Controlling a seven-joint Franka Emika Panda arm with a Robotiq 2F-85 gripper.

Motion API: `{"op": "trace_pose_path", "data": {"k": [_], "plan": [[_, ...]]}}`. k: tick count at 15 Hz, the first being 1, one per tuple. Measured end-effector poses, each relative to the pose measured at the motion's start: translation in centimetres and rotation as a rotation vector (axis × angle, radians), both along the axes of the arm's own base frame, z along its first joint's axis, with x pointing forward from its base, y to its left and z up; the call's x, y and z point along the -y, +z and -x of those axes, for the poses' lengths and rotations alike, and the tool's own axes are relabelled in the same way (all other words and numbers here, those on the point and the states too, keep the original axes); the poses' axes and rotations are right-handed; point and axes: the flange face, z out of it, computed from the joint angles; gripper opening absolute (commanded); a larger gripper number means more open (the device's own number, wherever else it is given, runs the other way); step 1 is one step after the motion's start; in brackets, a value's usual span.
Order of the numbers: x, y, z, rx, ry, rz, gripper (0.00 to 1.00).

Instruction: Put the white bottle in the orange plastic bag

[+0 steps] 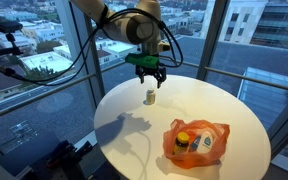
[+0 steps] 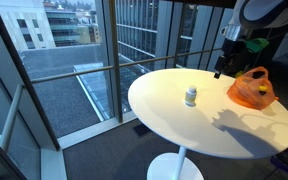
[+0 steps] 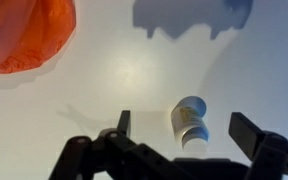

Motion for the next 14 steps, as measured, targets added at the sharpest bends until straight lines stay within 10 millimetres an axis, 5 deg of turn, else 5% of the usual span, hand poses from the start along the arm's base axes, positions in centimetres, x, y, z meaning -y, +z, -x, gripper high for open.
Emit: {"op": "trace_pose_path", "data": {"k": [14], "plan": [[-1.7,-1.6,-1.1,-0.023,0.005,-0.006,1.0]]}}
